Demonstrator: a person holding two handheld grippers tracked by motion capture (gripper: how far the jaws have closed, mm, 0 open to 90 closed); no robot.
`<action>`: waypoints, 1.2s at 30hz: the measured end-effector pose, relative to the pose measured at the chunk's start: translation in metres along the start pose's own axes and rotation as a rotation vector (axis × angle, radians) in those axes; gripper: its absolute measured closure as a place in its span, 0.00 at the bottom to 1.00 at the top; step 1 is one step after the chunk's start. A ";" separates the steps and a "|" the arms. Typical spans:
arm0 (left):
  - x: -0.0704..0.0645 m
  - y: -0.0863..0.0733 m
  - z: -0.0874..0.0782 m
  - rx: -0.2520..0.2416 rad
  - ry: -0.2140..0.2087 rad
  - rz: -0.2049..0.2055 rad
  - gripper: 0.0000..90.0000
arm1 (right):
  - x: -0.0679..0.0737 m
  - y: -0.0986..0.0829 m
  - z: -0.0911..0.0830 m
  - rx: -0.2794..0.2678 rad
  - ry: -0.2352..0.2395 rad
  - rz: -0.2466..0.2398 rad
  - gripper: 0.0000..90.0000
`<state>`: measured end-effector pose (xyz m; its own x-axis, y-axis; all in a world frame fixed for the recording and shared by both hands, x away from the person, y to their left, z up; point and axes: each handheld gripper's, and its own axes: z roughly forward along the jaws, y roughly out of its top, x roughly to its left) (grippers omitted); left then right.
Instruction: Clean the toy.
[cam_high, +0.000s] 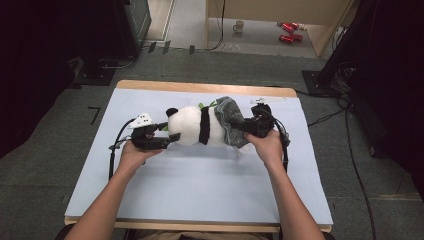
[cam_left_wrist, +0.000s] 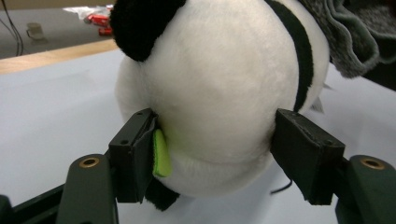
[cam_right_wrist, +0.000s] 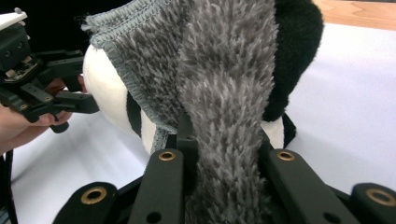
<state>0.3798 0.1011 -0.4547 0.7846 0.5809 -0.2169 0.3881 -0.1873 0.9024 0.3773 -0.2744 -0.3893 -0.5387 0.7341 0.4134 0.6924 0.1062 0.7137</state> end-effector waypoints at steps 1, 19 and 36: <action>0.000 0.000 0.001 -0.001 0.002 -0.010 0.41 | 0.000 0.000 0.000 -0.003 0.002 0.006 0.84; -0.017 0.011 -0.005 0.144 -0.003 -0.130 0.75 | 0.006 -0.004 0.002 -0.072 -0.024 -0.085 0.85; -0.036 0.019 -0.006 0.148 -0.004 -0.214 0.75 | 0.069 0.010 0.014 -0.060 0.155 -0.111 0.86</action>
<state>0.3559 0.0810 -0.4270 0.6788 0.6165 -0.3989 0.6120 -0.1748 0.7713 0.3538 -0.2137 -0.3619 -0.6808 0.6078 0.4089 0.5971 0.1371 0.7904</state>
